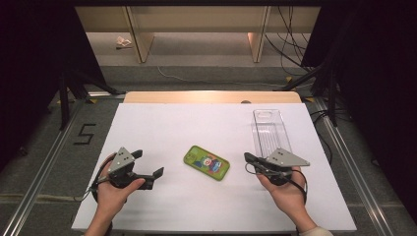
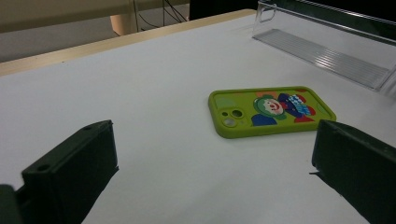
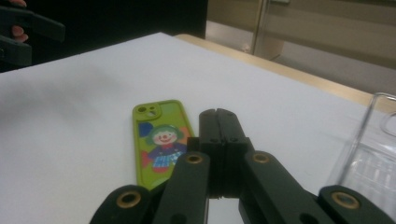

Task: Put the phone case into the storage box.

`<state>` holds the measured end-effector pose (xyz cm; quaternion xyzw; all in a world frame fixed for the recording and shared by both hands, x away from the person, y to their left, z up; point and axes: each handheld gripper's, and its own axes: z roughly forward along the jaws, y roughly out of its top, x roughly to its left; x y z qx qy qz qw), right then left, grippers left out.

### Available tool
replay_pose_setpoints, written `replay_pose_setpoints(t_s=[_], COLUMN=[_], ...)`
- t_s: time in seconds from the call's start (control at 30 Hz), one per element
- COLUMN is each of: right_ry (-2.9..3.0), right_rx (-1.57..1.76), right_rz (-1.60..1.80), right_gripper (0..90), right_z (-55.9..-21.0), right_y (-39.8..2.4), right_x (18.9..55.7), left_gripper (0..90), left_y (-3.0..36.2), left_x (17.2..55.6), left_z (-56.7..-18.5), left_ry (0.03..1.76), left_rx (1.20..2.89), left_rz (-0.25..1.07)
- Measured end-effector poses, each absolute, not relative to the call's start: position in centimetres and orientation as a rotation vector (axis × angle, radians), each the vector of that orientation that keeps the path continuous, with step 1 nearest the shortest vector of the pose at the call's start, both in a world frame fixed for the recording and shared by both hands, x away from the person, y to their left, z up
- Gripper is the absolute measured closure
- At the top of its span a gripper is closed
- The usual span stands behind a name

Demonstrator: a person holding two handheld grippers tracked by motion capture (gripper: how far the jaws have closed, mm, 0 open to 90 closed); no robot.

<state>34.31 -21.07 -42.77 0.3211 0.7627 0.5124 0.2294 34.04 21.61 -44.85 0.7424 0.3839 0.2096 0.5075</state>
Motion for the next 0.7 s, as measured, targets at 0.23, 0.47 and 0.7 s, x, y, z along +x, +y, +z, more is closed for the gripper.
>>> replay_pose_setpoints(t_s=[0.23, 0.47, 0.7], right_ry=[2.154, 2.205, 2.243], right_rx=[0.914, 0.956, 1.021], right_rz=[1.337, 1.265, 1.183], right_gripper=[90.0, 90.0, 90.0], right_z=[-43.4, -44.6, -45.5], right_y=[-18.5, -16.5, -15.4], right_x=[36.3, 37.9, 39.1], left_gripper=[0.0, 0.0, 0.0], left_y=[21.7, 21.7, 21.8], left_x=[34.0, 34.0, 34.0], left_z=[-44.8, -44.8, -44.7], left_ry=[0.928, 0.928, 0.927], left_rx=[1.785, 1.784, 1.781], left_rz=[0.506, 0.508, 0.508])
